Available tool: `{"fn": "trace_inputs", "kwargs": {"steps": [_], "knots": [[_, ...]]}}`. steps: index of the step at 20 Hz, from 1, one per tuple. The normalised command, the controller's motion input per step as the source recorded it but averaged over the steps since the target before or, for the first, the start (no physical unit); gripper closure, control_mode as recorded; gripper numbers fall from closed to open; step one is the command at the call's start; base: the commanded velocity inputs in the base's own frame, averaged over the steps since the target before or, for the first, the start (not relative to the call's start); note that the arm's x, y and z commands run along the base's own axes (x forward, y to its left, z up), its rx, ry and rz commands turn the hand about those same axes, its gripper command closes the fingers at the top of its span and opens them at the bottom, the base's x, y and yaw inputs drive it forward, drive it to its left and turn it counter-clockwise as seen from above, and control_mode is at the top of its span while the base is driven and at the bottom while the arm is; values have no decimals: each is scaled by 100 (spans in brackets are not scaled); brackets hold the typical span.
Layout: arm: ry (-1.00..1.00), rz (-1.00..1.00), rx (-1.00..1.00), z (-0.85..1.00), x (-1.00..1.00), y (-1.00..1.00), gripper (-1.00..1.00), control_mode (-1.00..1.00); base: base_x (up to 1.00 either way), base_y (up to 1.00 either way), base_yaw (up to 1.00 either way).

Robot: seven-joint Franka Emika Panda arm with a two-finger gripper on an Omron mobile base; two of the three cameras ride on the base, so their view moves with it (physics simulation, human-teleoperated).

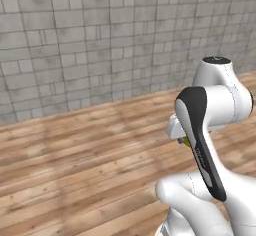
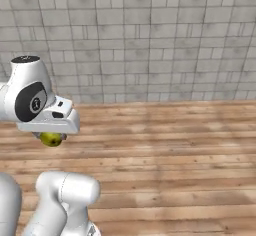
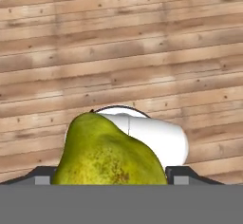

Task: Pick up the pear and kiwi from the fridge and place one fruit on each plate on the dining counter.

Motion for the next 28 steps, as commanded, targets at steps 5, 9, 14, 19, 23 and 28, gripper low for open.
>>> {"fn": "trace_inputs", "kwargs": {"steps": [5,9,14,19,23,28], "knots": [[0,0,0,0,0,0,100,100,100,-11,-52],[0,0,0,0,0,0,100,100,100,-12,-49],[0,0,0,0,0,0,100,100,100,-3,-51],[0,0,0,0,0,0,100,100,100,0,-52],[0,0,0,0,0,0,100,100,100,0,-51],[0,0,0,0,0,0,100,100,100,0,-50]]}}
